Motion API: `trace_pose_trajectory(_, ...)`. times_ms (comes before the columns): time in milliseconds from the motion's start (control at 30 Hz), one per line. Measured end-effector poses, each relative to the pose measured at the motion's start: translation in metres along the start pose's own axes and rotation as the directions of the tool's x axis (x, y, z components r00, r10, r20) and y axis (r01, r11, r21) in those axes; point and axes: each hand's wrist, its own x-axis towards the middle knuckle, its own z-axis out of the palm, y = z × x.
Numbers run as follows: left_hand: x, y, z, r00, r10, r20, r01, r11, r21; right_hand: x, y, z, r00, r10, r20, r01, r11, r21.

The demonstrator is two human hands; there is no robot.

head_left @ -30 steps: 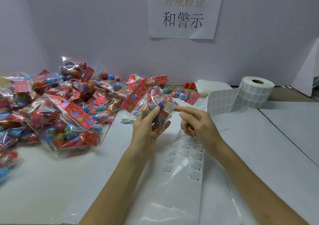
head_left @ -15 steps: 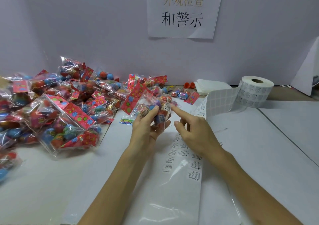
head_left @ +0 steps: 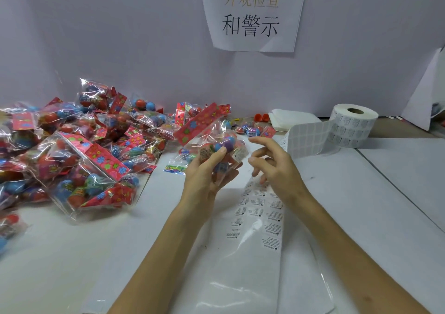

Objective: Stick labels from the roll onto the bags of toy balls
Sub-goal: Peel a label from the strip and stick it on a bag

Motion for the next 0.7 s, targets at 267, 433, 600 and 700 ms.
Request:
trace_pose_trajectory(267,-0.004,-0.001,0.003,0.997,0.032,0.068,-0.043,0.985,0.165,-0.003,-0.001,0.003,1.000,-0.005,-0.005,0.005,1.000,-0.023)
trace_pose_trajectory(433,-0.004,-0.002,0.004,0.996,0.017,0.085,-0.032,0.983,0.180,-0.004,-0.005,0.001,0.999,-0.046,0.017,0.045,0.998,0.031)
trace_pose_trajectory(600,-0.005,0.000,0.004,0.996,0.020,0.090,-0.037,0.981,0.191,-0.003,-0.010,-0.001,0.997,0.035,0.069,-0.046,0.984,0.171)
trace_pose_trajectory(700,-0.005,0.001,0.005,0.996,0.008,0.085,-0.023,0.984,0.179,-0.003,-0.013,-0.003,0.993,0.086,0.082,-0.104,0.965,0.240)
